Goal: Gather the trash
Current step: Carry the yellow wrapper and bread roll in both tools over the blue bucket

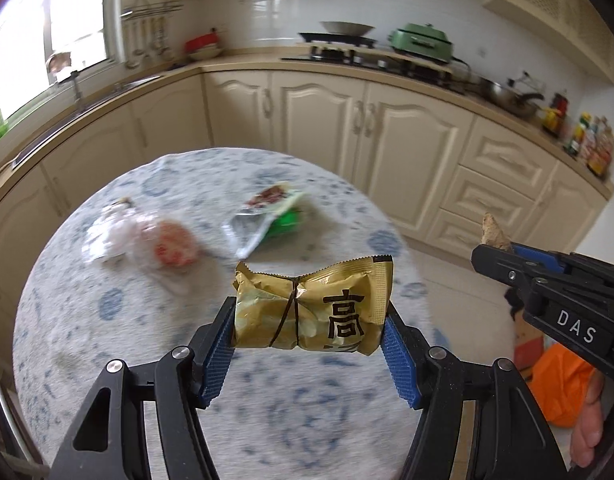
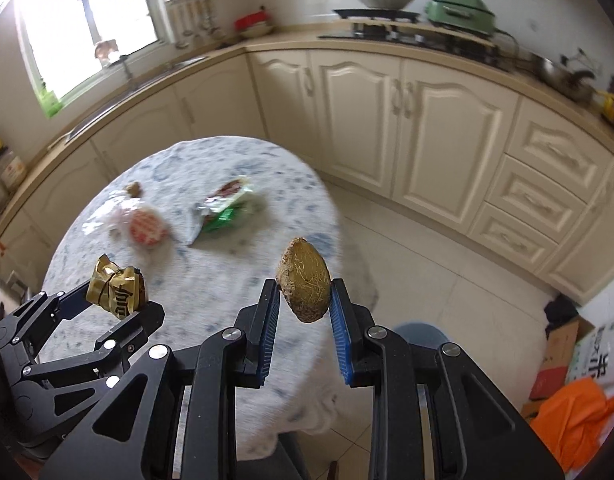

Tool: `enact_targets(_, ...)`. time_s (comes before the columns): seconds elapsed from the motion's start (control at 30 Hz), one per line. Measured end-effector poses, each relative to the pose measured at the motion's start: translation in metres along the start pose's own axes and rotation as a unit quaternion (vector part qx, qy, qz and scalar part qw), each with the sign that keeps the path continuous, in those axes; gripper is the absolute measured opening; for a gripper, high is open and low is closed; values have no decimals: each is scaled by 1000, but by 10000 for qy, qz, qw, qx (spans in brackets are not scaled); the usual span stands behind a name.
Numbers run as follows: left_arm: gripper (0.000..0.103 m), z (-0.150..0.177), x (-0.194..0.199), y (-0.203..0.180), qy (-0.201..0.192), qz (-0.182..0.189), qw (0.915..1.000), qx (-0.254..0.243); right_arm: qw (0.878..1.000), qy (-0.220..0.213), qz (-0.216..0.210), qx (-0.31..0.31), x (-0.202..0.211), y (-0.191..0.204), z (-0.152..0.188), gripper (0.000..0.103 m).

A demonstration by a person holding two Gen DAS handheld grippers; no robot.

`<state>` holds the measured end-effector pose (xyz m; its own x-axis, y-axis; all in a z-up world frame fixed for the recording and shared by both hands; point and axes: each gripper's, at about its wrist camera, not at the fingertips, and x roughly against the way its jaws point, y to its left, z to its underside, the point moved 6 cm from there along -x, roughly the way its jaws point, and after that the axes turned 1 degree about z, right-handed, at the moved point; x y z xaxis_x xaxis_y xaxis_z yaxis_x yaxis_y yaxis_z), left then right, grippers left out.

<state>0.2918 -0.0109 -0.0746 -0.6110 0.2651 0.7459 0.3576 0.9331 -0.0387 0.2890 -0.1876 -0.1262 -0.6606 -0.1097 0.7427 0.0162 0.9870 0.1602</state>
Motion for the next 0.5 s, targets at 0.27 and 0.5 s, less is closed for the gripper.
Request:
enact_targets(0.27,62,-7,-22,-80,173,541,9957,-733,9954,14,589,-752,19,-91,24,26)
enact_targets(0.5,62,-10,-53,-149,341,830,9863,-1385,9864,67,1027,-1278,30,-156,48,27)
